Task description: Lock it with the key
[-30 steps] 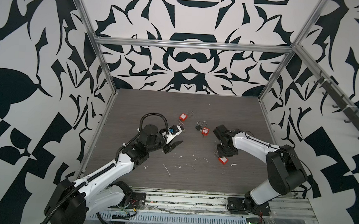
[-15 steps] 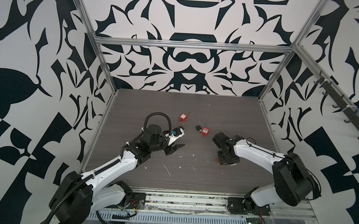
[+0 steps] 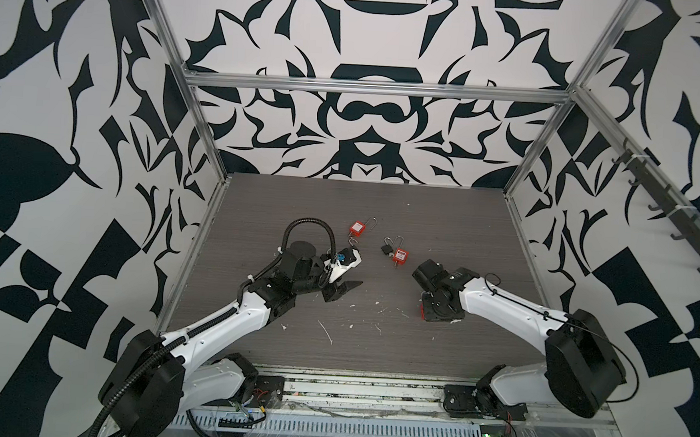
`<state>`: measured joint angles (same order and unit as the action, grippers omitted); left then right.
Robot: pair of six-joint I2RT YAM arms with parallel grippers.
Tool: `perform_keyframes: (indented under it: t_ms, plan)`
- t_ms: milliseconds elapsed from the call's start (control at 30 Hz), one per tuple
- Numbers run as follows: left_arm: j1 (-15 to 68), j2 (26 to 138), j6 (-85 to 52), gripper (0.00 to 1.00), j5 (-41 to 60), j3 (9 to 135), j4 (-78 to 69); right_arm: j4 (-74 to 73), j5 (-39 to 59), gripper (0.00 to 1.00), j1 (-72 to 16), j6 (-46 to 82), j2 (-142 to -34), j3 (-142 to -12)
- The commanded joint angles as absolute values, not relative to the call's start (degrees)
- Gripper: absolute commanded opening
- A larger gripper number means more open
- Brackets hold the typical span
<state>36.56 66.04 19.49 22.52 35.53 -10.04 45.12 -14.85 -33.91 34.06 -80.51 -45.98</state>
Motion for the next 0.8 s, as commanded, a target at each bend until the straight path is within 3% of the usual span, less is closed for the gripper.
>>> perform_keyframes:
  t_ms: [0, 233, 533, 767]
  plan:
    - [36.6, 67.2, 19.3, 0.59, 24.1, 37.5, -10.7, 43.0, -16.3, 0.00, -32.0, 31.7, -79.8, -44.8]
    - [36.7, 68.1, 19.1, 0.60, 24.1, 38.1, -10.2, 38.6, -13.7, 0.03, -29.6, 27.6, -81.6, -43.9]
    - [36.7, 70.9, 15.5, 0.63, 21.8, 38.5, -13.2, 38.0, -12.1, 0.24, -28.9, 26.4, -81.4, -43.8]
    - [36.6, 72.6, 8.5, 0.63, 18.6, 39.5, -16.7, 40.2, -14.6, 0.33, -28.8, 24.5, -79.0, -46.3]
